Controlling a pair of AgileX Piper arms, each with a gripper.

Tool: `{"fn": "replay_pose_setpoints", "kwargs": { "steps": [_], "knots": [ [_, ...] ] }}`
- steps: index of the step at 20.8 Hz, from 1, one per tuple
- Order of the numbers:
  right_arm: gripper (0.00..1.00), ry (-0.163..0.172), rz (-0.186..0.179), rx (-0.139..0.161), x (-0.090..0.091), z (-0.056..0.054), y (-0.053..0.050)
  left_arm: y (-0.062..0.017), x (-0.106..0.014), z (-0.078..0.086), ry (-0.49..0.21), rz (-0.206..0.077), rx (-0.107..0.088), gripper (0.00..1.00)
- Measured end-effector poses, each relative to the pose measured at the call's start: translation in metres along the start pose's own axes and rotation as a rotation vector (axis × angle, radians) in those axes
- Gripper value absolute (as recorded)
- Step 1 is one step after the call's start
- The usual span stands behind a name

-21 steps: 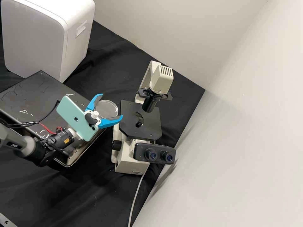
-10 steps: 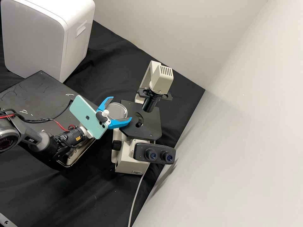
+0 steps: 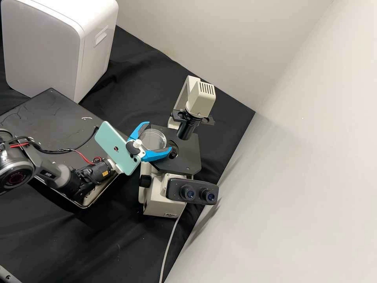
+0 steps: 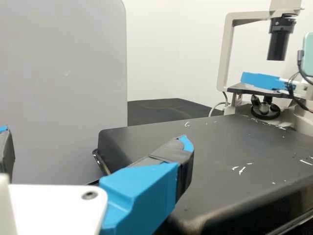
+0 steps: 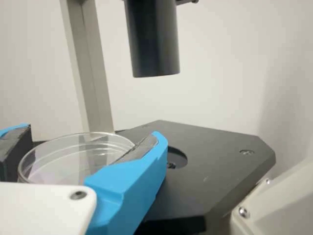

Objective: Place the petri dish on the microscope

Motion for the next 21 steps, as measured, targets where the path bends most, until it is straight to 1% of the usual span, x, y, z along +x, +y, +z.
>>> {"fn": "replay_pose_setpoints", "kwargs": {
  "steps": [2,4,7,9,11,15,20,21],
  "knots": [
    [0.0,-0.005,0.001,-0.006,0.006,0.004,-0.002,0.0,0.0,0.0,0.0,0.0,0.0,1.0],
    [0.0,-0.005,0.003,-0.035,0.012,0.006,-0.003,0.0,0.0,0.0,0.0,0.0,0.0,1.0],
    [0.0,-0.007,0.006,-0.057,0.017,0.009,-0.004,0.0,0.0,0.0,0.0,0.0,0.0,1.0],
    [0.0,-0.01,0.015,-0.074,0.022,0.011,-0.005,0.0,0.0,0.0,0.0,0.0,0.0,1.0],
    [0.0,-0.002,0.029,-0.077,0.026,0.013,-0.005,0.0,0.0,0.0,0.0,0.0,0.0,1.0],
    [0.0,0.023,0.048,-0.075,0.027,0.016,-0.008,0.0,0.0,0.0,0.0,0.0,0.0,1.0],
    [0.0,0.038,0.064,-0.075,0.028,0.019,-0.01,0.0,0.0,0.0,0.0,0.0,0.0,1.0],
    [0.0,0.041,0.067,-0.082,0.028,0.02,-0.01,0.0,0.0,0.0,0.0,0.0,0.0,1.0]
  ]
}}
